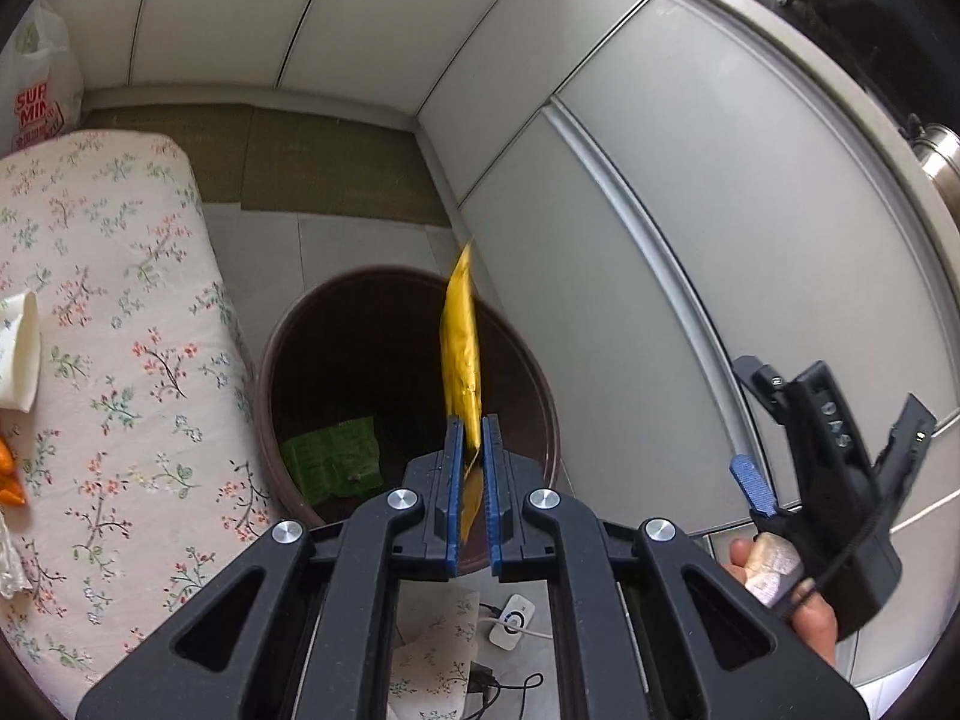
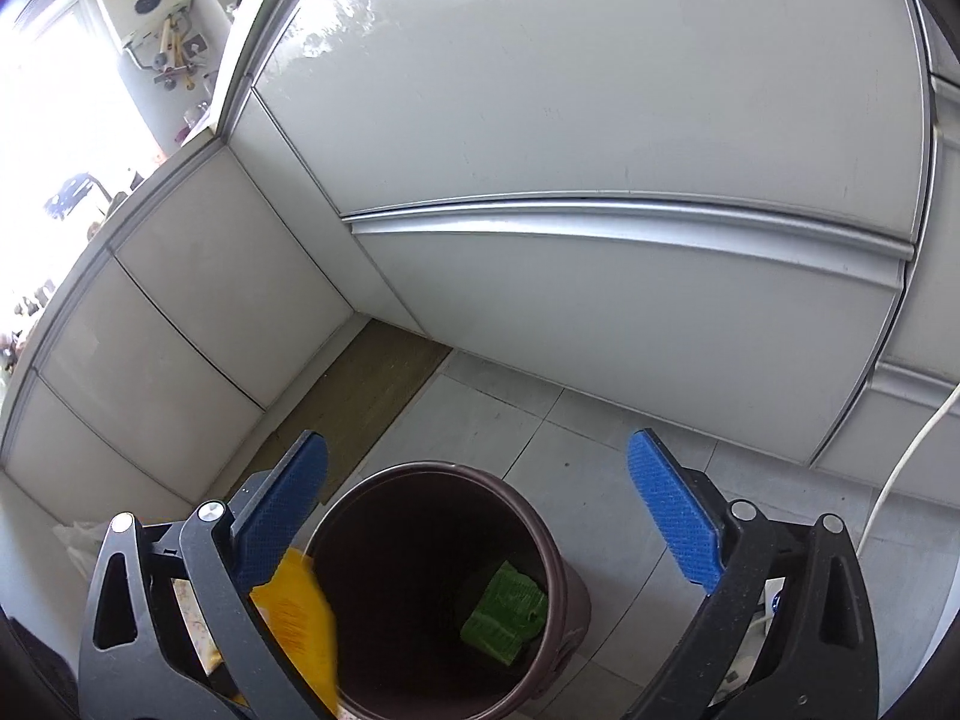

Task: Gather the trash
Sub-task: 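Open the left tool over the brown bin to drop the yellow packet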

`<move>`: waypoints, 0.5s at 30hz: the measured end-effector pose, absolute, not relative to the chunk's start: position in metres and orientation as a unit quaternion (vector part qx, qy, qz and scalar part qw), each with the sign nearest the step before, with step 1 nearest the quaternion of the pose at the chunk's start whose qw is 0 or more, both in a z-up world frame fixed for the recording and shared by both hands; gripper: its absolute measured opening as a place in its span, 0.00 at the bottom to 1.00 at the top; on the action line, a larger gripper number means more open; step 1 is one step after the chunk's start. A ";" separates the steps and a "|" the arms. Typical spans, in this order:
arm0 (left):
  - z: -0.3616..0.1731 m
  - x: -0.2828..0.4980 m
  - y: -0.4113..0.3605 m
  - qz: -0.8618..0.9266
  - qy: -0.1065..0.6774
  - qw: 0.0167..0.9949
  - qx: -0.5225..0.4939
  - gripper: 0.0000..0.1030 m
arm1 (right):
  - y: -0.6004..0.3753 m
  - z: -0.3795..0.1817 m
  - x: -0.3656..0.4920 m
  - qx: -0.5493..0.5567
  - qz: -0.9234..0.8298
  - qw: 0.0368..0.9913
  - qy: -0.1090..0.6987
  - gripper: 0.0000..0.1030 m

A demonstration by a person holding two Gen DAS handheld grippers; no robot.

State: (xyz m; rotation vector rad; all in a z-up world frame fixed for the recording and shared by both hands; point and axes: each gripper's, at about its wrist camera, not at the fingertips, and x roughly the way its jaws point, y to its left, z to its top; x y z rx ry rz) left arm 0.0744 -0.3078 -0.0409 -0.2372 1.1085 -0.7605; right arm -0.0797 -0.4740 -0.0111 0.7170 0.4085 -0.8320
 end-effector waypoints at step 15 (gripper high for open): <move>-0.059 0.066 -0.246 -0.284 0.522 0.799 -0.092 0.55 | -0.446 -0.012 -0.046 0.309 -0.347 0.852 0.241 0.93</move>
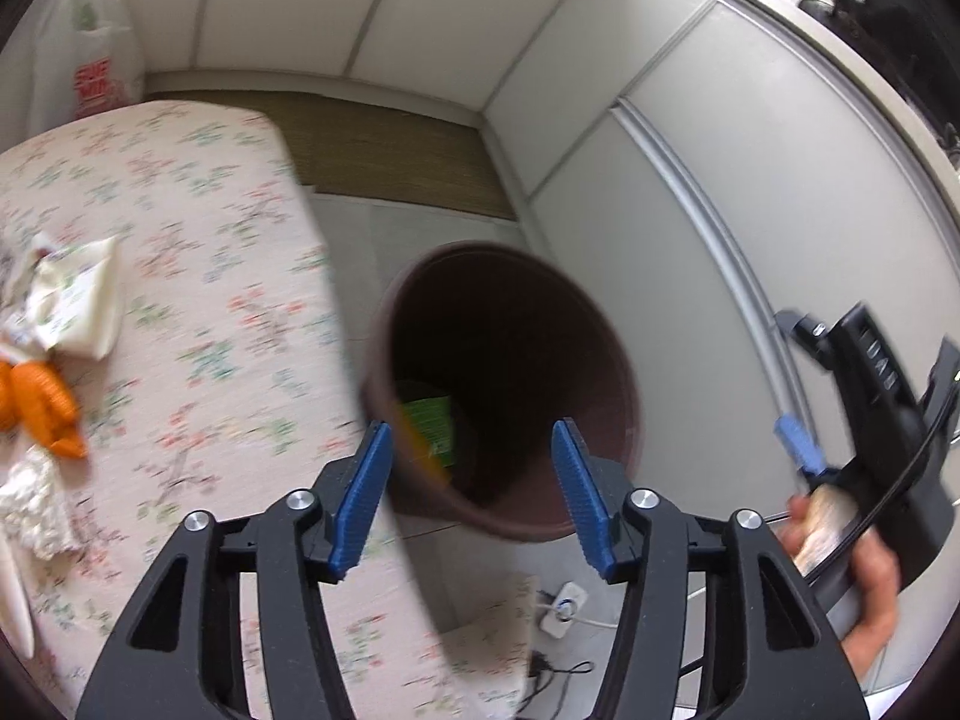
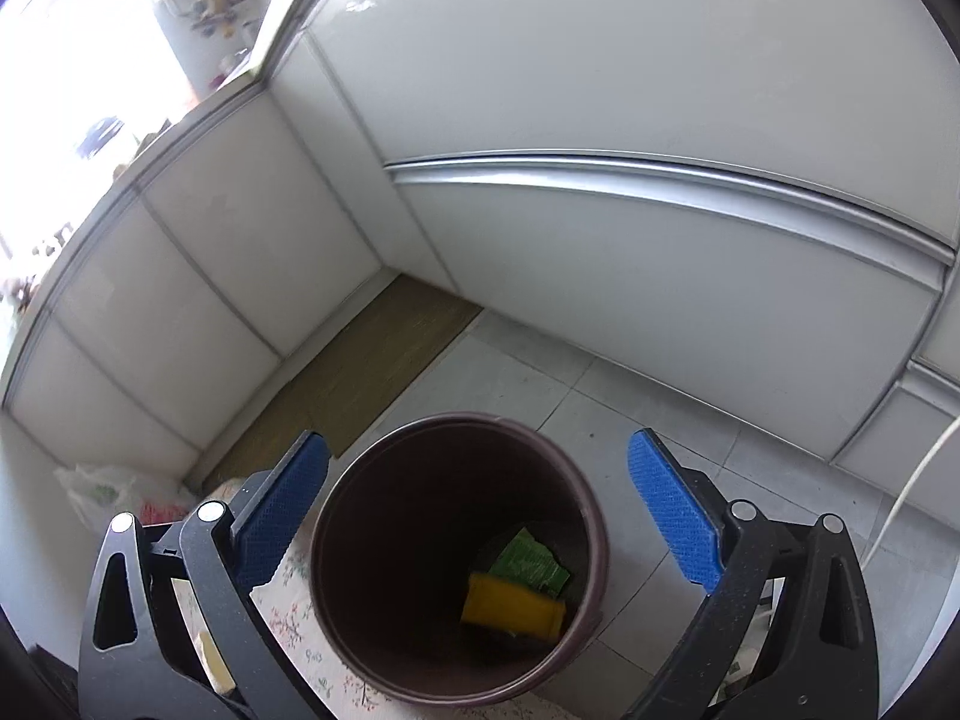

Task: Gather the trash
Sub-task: 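Open the left tool over the brown bin to drop the yellow packet, then grasp the white tissue with the right tool while the left tool grasps the red noodle cup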

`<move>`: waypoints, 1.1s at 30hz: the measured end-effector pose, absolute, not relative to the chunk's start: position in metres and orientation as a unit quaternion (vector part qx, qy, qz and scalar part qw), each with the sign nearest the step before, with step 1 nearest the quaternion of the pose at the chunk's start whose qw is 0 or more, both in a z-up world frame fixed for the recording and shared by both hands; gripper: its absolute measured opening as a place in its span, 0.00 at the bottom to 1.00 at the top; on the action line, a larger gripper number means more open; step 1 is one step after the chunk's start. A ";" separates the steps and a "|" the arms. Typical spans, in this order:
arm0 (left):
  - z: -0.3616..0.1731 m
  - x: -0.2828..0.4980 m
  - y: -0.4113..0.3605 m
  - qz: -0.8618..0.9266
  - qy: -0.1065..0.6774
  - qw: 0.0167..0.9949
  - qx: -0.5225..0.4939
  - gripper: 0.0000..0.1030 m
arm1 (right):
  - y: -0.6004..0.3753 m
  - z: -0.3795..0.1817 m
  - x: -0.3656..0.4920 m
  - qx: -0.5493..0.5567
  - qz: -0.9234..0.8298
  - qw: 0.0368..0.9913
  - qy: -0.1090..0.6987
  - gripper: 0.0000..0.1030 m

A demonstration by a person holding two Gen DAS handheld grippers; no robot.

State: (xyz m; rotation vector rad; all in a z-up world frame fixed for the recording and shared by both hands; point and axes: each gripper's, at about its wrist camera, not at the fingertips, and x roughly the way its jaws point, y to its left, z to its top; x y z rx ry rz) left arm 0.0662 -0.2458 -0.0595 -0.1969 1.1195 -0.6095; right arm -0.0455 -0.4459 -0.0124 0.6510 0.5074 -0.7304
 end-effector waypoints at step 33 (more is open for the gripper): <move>-0.040 0.021 0.106 -0.015 0.426 0.886 -0.184 0.69 | -0.143 -0.134 0.088 0.179 0.087 0.790 0.580 0.93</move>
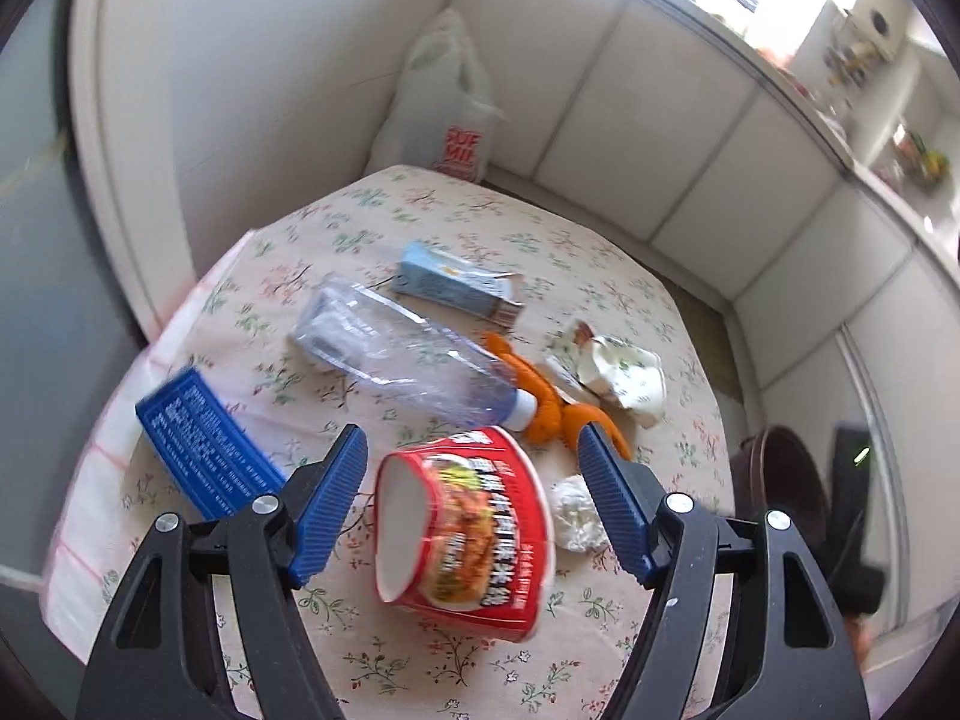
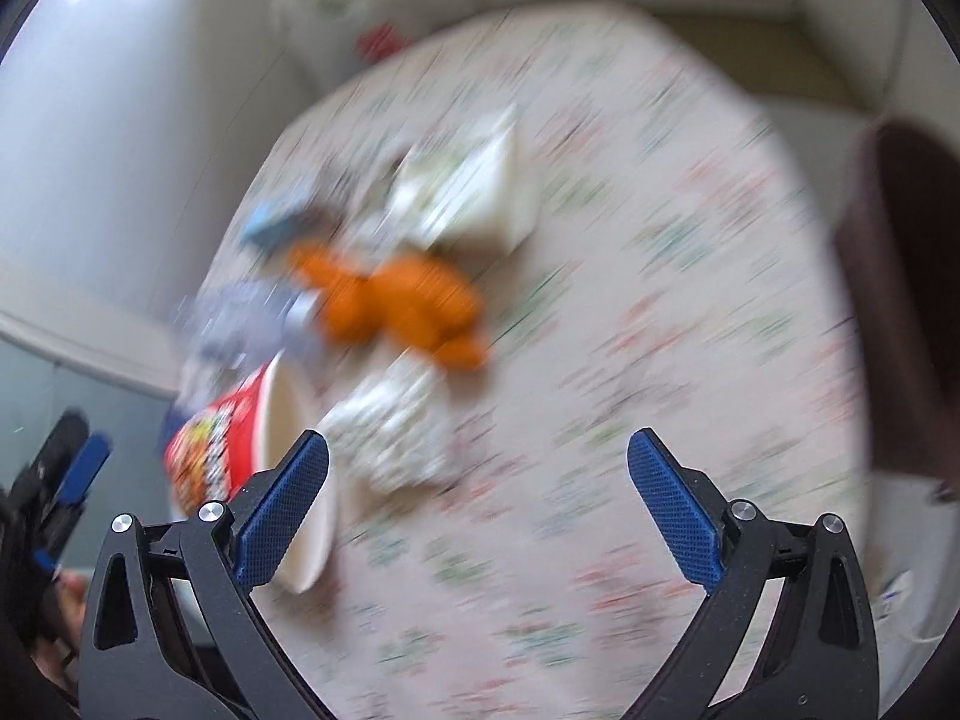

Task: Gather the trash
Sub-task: 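Grasp the white tissue with the right tool while the left tool grasps the red noodle cup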

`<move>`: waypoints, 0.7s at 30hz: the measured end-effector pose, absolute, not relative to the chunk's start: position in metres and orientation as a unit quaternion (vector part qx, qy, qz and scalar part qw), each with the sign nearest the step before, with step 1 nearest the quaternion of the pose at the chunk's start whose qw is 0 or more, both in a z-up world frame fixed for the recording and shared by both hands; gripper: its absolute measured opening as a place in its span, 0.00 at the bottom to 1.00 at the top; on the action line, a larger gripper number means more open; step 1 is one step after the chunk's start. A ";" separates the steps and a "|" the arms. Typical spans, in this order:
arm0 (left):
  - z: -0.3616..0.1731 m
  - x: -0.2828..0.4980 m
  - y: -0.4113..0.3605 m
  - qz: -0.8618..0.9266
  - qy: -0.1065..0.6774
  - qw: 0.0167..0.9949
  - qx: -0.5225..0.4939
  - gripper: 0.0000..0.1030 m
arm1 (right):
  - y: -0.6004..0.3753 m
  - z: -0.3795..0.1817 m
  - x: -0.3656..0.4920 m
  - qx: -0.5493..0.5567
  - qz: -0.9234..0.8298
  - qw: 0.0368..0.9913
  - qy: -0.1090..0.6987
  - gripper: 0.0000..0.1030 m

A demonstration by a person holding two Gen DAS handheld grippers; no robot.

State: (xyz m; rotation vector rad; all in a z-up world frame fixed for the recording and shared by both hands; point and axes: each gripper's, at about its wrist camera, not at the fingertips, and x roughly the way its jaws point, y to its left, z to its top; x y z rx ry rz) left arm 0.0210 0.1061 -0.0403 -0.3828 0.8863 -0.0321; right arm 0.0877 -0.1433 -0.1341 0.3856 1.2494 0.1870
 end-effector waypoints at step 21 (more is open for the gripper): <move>-0.044 0.013 0.144 0.014 0.431 0.876 -0.215 0.69 | -0.067 -0.171 0.099 0.124 0.101 0.806 0.570 0.35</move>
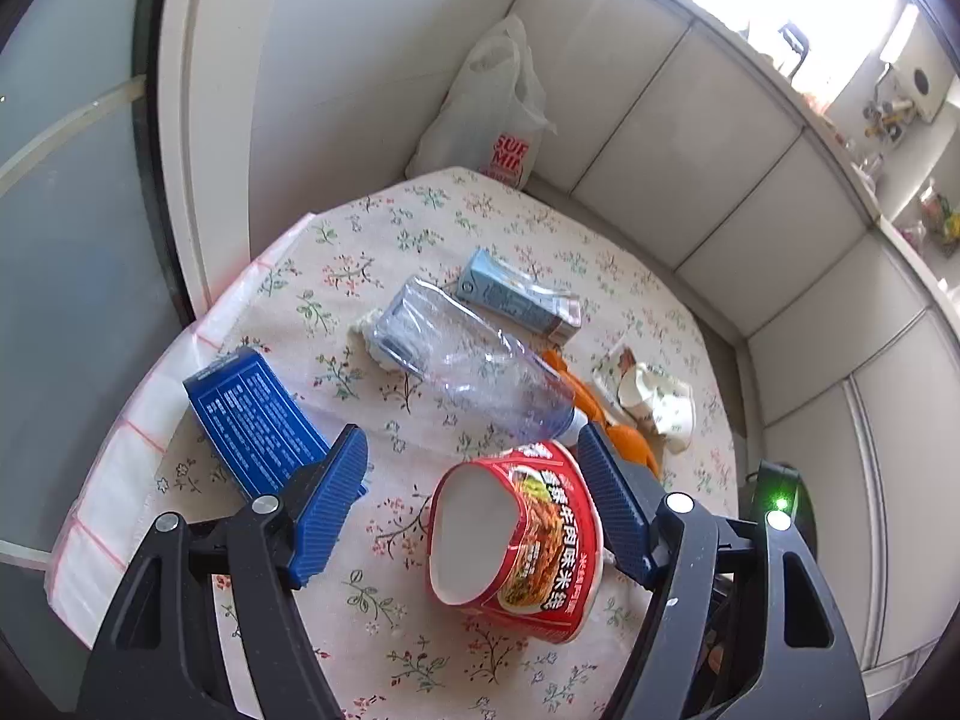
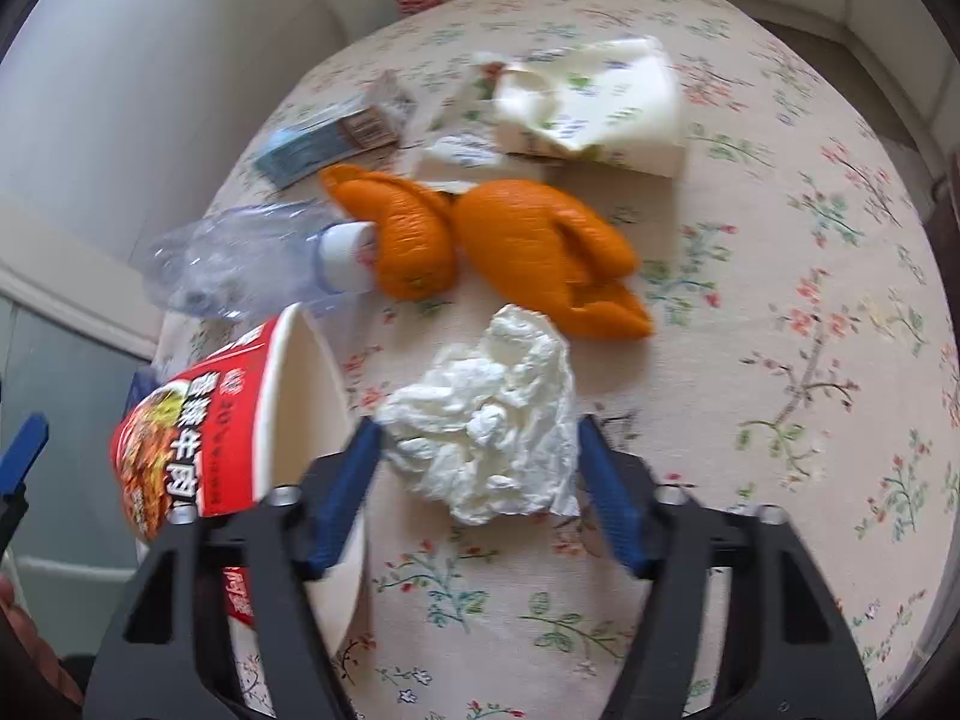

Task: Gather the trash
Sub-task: 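Grasp the white tissue with the right tool while the left tool grasps the red noodle cup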

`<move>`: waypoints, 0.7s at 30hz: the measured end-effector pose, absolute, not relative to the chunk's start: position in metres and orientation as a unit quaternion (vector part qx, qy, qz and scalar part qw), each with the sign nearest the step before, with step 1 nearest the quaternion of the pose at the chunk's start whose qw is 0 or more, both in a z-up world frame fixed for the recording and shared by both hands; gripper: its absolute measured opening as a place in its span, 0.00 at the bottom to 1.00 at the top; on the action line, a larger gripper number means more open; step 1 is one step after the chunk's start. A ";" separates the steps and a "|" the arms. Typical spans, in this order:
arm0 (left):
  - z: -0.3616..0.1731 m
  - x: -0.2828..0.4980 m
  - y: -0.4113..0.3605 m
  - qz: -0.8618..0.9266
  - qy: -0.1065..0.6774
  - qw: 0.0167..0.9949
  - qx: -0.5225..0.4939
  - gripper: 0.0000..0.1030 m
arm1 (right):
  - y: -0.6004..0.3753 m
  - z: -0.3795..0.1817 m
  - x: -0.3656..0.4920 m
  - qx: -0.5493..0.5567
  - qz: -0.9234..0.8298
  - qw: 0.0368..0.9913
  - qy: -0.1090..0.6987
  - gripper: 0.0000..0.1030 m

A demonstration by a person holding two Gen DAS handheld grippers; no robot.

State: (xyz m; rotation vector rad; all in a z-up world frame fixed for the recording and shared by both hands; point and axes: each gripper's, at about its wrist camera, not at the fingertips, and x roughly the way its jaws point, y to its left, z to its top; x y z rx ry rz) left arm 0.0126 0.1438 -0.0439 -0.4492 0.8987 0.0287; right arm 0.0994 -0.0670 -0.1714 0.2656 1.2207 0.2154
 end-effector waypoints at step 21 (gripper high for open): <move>-0.085 0.018 0.055 -0.011 0.510 0.856 -0.086 0.76 | -0.120 -0.120 0.080 0.158 0.115 0.837 0.511 0.28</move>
